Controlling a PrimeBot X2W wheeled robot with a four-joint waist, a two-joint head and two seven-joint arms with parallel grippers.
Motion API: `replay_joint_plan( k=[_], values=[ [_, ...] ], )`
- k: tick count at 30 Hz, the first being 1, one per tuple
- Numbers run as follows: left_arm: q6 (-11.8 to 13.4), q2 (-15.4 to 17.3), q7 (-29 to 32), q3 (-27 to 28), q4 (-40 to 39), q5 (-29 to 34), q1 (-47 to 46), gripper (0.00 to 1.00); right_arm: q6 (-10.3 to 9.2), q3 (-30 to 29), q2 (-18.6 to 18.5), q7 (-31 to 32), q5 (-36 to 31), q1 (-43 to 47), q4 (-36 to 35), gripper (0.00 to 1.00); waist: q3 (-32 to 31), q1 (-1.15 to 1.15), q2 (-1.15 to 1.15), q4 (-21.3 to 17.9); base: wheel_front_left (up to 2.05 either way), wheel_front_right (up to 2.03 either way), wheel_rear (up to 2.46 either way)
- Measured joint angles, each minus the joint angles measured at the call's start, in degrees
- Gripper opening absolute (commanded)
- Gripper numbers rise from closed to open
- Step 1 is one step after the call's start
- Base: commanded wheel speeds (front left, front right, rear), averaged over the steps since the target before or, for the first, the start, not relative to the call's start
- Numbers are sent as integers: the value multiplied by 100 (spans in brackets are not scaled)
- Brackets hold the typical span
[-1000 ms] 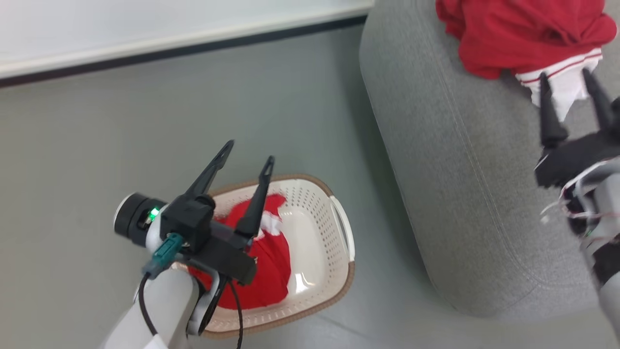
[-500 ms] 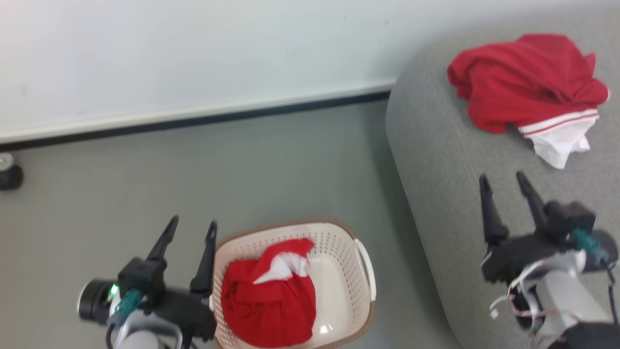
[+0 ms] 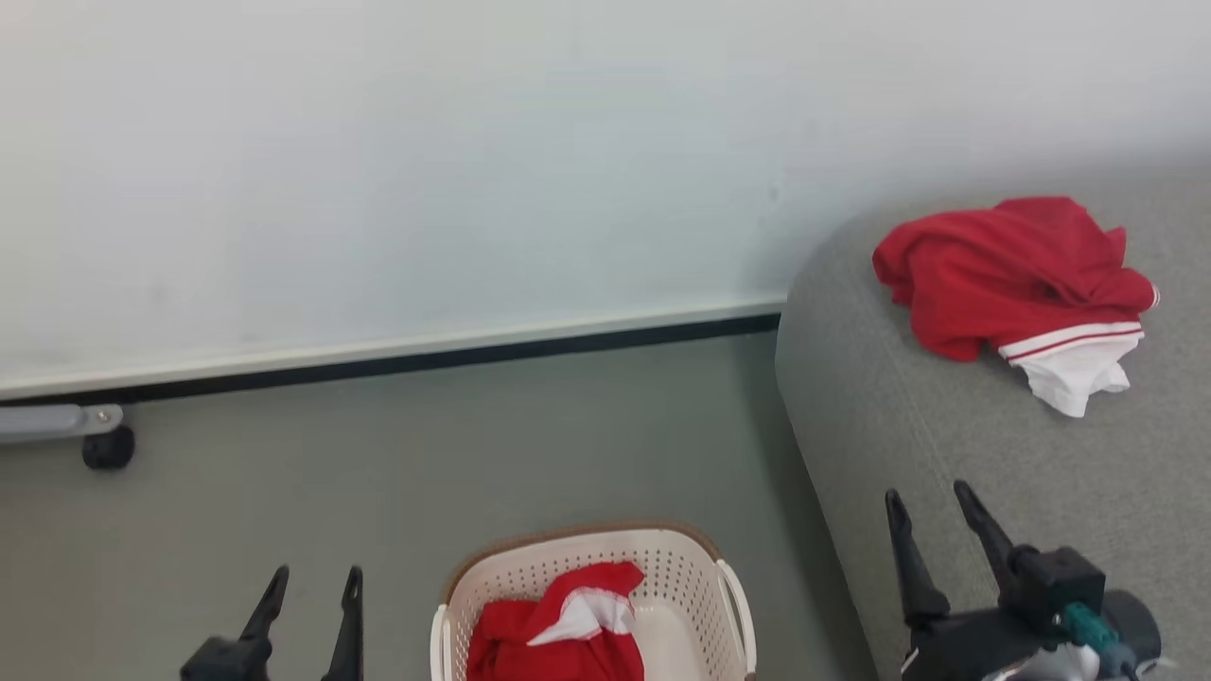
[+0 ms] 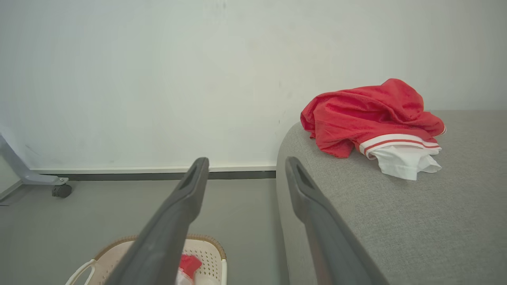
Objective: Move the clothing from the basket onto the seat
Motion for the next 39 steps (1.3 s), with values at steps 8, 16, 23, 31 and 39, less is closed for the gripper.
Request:
replay_joint_plan(
  k=[8, 16, 23, 31, 39],
  values=[
    [48, 57, 0, 288, -308, 2, 580, 100, -149, 2, -8, 0, -55, 715, -627, 100, -445, 0, 0, 78, 0, 0, 0],
    [85, 60, -1, 541, -554, 22, 1046, 100, -249, -63, -3, 0, -147, 1131, -1088, 100, -570, 1, 0, 48, 0, 0, 0],
    [92, 3, -1, 665, -765, 102, 1121, 100, -293, -120, -4, 0, -171, 1344, -1352, 100, -567, 1, 0, 14, 0, 0, 0],
    [92, -51, -1, 708, -854, 158, 1144, 100, -311, -160, -7, 0, -198, 1384, -1496, 100, -569, 1, 0, 11, 0, 0, 0],
    [92, -63, -1, 764, -936, 303, 1187, 100, -344, -174, -5, 0, -200, 1462, -1579, 100, -560, 1, 0, 27, 0, 0, 0]
  ],
)
